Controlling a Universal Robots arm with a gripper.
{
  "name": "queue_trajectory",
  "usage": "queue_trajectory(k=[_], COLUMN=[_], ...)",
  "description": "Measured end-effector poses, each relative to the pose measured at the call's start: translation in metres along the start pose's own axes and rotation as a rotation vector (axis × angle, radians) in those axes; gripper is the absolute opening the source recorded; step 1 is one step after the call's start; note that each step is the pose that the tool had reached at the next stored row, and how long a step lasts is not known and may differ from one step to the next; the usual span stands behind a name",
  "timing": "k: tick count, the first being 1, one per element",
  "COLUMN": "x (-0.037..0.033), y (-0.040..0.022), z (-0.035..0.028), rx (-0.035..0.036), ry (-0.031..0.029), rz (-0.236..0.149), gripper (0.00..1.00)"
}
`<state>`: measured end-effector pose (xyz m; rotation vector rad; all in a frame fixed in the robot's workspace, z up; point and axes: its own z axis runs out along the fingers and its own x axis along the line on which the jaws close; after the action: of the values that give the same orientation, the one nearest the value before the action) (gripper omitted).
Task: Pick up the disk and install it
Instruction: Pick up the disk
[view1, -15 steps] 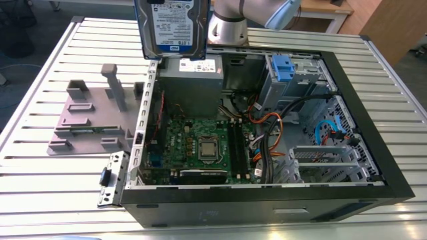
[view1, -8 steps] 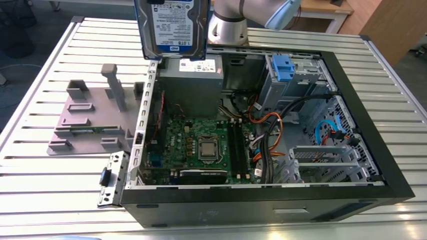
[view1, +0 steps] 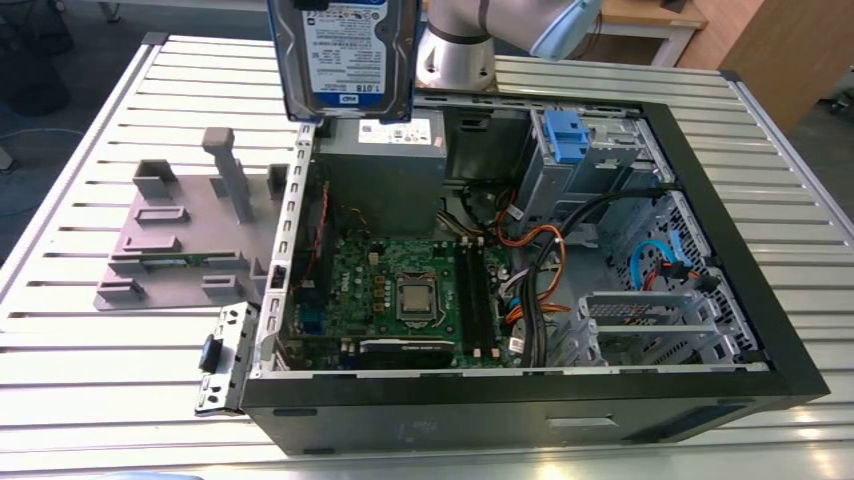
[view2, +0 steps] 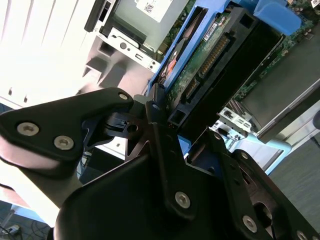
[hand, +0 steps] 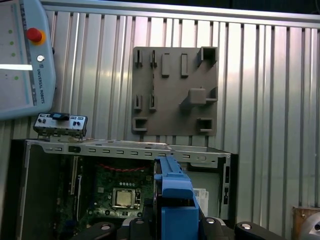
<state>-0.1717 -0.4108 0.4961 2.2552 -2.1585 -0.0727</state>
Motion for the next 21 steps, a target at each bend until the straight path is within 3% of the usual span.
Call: queue_trajectory(k=[5,7,21], x=[0.0017,0.0054,0.0067], y=[0.0001,0.0002,0.0002], z=[0.0001,0.0005,0.001], rx=[0.0,0.0,-0.0001], ry=[-0.0001,0.0001,0.0025], rz=[0.0,0.0,0.0], gripper=[0.37,0.37,0.37])
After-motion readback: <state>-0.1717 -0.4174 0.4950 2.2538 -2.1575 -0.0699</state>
